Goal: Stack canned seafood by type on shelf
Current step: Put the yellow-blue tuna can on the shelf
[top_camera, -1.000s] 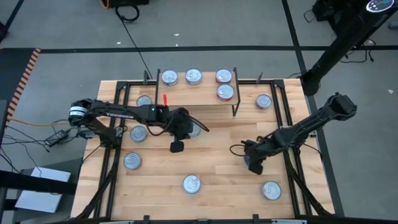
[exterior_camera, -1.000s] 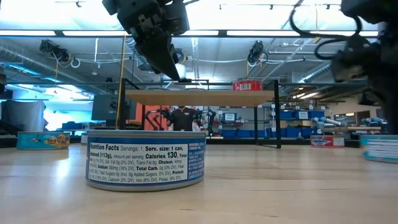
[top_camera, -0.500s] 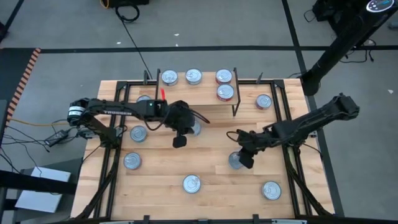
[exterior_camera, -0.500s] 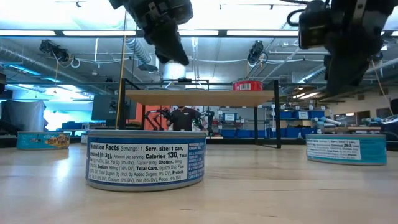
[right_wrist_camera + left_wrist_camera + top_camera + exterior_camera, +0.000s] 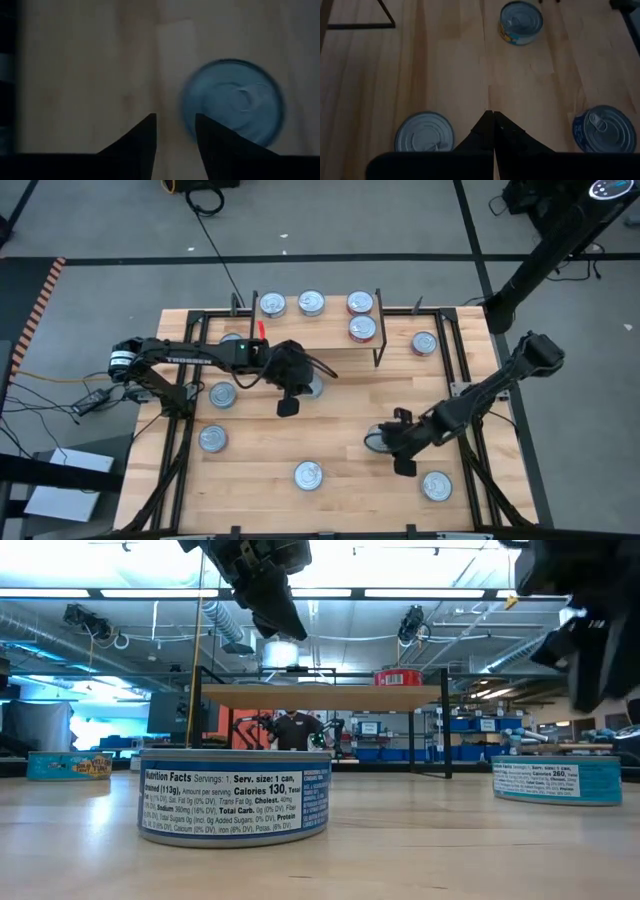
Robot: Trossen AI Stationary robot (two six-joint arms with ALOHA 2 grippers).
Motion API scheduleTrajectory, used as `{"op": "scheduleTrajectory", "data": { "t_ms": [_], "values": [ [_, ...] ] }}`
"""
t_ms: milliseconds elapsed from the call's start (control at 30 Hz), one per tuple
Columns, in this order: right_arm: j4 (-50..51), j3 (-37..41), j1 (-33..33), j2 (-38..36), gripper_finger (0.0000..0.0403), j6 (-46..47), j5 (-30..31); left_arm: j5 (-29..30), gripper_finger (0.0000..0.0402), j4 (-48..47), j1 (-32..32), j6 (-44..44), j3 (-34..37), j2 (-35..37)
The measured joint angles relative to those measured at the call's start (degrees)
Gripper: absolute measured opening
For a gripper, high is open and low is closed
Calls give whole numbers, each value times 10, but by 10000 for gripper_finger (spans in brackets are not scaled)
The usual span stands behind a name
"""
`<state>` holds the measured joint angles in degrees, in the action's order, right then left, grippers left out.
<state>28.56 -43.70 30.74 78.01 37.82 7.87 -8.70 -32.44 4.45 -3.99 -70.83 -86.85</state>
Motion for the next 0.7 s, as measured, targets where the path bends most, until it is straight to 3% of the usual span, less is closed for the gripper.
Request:
{"op": "scheduleTrajectory", "data": {
  "t_ms": [200, 433, 700],
  "values": [
    [-4, -4, 13, 84, 132, -78, 20, 0, 2, -16, 0, -11, 0, 0],
    [0, -32, 23, 127, 120, -127, 79, 0, 2, -37, 0, -18, 0, 0],
    [5, -34, 12, 124, 20, -144, 76, 3, 3, -35, 1, -16, 0, 0]
  ]
}}
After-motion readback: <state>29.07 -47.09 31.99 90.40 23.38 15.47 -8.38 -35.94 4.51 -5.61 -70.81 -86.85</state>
